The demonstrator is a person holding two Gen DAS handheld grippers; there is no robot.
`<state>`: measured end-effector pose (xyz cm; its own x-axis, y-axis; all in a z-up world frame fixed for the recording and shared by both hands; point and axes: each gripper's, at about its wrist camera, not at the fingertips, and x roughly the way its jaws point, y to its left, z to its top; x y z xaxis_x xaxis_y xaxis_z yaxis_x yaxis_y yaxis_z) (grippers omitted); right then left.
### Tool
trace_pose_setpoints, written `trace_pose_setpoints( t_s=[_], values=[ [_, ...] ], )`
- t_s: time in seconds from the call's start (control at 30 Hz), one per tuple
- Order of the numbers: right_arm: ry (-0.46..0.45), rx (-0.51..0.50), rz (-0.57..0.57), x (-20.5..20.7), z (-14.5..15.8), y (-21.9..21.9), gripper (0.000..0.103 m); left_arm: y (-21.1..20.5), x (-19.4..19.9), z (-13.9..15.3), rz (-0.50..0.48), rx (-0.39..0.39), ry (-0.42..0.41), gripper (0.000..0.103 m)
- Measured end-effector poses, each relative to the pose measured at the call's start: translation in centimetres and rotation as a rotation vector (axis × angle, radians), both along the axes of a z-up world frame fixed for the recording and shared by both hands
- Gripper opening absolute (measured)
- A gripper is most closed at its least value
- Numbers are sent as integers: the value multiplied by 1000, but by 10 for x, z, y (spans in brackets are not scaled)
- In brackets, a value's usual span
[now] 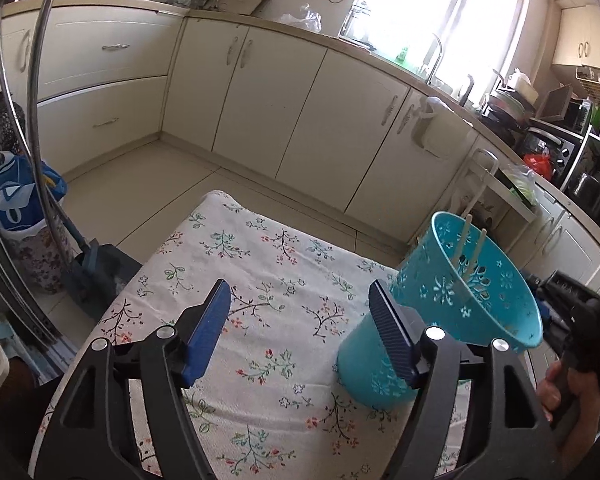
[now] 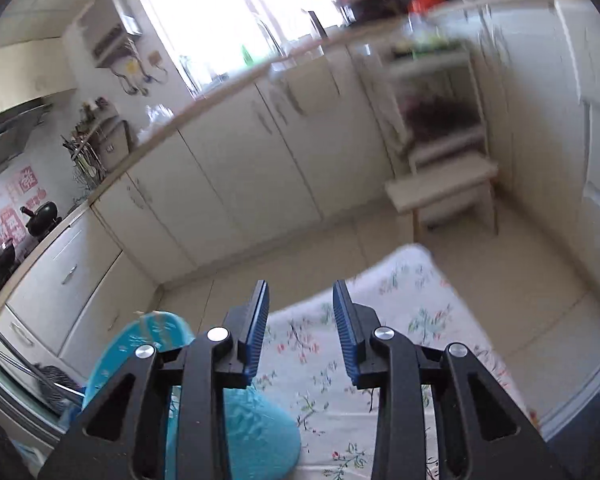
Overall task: Organize utensils
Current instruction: 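Bring both tools back down to the chopstick pile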
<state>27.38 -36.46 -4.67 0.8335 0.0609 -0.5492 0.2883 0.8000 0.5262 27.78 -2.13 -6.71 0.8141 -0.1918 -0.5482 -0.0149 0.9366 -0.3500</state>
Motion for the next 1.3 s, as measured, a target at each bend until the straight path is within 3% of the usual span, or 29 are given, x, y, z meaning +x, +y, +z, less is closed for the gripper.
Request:
trace_pose_setpoints(
  t_s=[0.03, 0.1, 0.17, 0.23, 0.33, 0.53, 0.73, 0.93, 1.2, 1.3],
  values=[
    [-10, 46, 6, 0, -2, -8, 34, 0, 0, 2, 2, 4, -9, 70],
    [-66, 34, 6, -7, 7, -10, 41, -2, -2, 5, -1, 25, -29, 73],
    [-158, -29, 3, -17, 28, -2, 66, -6, -4, 5, -6, 60, -36, 76],
    [-225, -71, 24, -23, 47, 15, 75, -7, -6, 2, -17, 76, -24, 76],
    [-284, -173, 70, -22, 69, 50, 77, -5, -11, -4, -20, 68, -3, 76],
    [-353, -438, 98, -7, 83, 108, 77, 2, -27, -3, -25, 63, 2, 76],
    [-335, -646, 184, 8, 82, 146, 77, 6, -34, 1, -40, 57, 5, 78],
    [-252, -564, 218, -2, 86, 137, 77, 9, -41, 3, -47, 50, 14, 78],
    [-251, -566, 284, -50, 77, 142, 78, 9, -68, 10, -72, 74, 10, 80],
    [-284, -529, 266, -63, 87, 135, 80, 7, -81, 10, -94, 98, 22, 81]
  ],
)
